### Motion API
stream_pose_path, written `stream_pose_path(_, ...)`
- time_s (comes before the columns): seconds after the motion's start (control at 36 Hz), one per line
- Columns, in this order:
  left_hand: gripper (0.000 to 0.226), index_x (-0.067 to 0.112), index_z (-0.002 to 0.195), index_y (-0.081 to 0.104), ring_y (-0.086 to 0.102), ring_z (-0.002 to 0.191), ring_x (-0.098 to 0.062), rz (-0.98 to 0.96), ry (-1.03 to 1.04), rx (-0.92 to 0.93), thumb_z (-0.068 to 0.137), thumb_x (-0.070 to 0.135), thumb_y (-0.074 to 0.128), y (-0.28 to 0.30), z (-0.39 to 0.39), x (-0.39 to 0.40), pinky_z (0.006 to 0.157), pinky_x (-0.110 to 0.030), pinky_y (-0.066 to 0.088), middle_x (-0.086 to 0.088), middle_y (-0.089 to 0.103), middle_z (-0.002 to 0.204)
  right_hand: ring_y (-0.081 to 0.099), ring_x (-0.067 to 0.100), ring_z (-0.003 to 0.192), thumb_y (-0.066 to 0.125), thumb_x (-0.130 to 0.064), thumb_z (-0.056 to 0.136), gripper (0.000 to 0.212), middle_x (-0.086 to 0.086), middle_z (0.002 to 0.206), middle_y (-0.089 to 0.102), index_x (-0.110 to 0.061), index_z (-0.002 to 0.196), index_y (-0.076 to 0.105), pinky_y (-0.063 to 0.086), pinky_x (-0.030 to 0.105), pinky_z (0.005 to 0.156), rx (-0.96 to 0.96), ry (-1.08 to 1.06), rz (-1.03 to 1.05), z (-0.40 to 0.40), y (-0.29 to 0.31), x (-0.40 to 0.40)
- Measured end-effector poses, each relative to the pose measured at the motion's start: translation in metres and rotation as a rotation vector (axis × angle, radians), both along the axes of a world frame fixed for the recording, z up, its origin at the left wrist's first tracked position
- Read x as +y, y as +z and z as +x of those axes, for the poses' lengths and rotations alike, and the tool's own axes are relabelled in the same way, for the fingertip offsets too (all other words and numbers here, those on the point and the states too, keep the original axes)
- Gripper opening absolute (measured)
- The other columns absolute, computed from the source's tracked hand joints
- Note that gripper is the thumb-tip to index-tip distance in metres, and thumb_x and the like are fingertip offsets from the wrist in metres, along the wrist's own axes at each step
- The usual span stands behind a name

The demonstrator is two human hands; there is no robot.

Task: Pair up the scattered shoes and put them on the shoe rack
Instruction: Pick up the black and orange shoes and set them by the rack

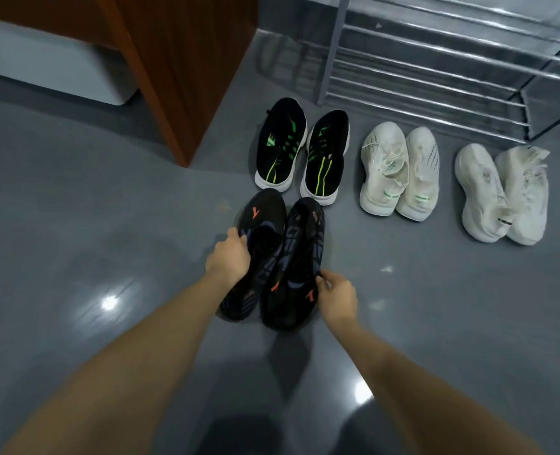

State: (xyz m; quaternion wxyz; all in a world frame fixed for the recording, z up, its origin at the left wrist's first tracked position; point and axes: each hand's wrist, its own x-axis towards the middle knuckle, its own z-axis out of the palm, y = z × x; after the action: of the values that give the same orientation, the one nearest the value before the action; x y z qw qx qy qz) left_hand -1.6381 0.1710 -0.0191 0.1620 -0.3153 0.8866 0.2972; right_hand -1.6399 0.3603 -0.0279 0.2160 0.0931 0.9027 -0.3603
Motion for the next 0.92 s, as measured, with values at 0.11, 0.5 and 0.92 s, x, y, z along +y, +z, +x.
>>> stream_pose_path(0.11,0.047,0.0,0.136,0.033,0.044,0.123,-0.041,0.1,-0.038,-0.065,0.103,0.033,0.027,-0.008,0.008,0.0,0.098,-0.044,0.037,-0.025,0.045,0.134,0.057,0.03,0.097,0.047,-0.011,0.094,0.023,0.013,0.113,0.056,-0.01,0.113,0.06,0.048,0.035,0.079,-0.014,0.131,0.045,-0.001,-0.006,-0.004)
stream_pose_path(0.5,0.04,0.005,0.129,0.04,0.044,0.122,-0.033,-0.114,-0.234,0.063,0.1,0.032,0.035,0.047,0.013,0.014,0.098,-0.04,0.036,-0.016,0.049,0.13,0.053,0.027,0.108,0.043,-0.019,0.097,0.036,0.01,0.121,0.054,-0.015,0.133,0.046,0.043,0.036,0.088,0.106,0.214,0.017,-0.007,0.042,-0.023)
stream_pose_path(0.92,0.029,0.007,0.117,0.049,0.054,0.11,-0.037,-0.027,-0.098,0.03,0.098,0.024,0.037,0.294,0.042,-0.019,0.087,-0.041,0.045,-0.016,0.057,0.122,0.057,0.023,0.07,0.042,-0.012,0.096,0.029,0.008,0.089,0.065,-0.018,0.117,0.061,0.05,0.036,0.068,0.053,0.365,-0.029,-0.014,0.281,-0.05)
